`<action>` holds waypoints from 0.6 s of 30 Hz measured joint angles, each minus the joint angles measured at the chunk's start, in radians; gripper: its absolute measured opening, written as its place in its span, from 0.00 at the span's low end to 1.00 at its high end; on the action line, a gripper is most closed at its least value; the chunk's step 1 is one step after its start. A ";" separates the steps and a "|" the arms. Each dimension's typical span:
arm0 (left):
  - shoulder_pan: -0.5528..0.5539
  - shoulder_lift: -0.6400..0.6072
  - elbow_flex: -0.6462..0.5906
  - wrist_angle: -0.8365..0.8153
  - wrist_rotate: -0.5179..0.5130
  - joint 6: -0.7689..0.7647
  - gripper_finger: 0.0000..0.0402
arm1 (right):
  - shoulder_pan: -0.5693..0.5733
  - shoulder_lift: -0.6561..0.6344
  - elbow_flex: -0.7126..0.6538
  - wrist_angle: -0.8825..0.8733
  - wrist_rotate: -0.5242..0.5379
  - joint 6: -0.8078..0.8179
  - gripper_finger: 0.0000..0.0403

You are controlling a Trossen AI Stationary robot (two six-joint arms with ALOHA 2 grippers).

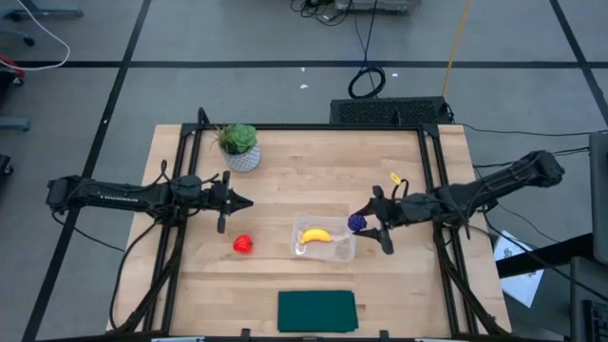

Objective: Pick and placing Produce into tupperware
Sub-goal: Put the grapes into the transparent bin

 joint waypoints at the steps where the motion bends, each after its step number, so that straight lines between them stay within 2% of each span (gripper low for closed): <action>1: 0.000 0.000 0.000 0.000 0.000 0.000 0.06 | -0.007 0.000 0.000 -0.001 -0.007 0.006 0.55; 8: 0.000 0.000 0.000 -0.010 0.000 0.000 0.06 | -0.035 0.000 0.012 -0.037 -0.027 -0.006 0.55; 18: 0.000 0.000 0.000 -0.016 0.000 0.000 0.06 | -0.044 0.068 0.193 -0.272 -0.024 -0.007 0.55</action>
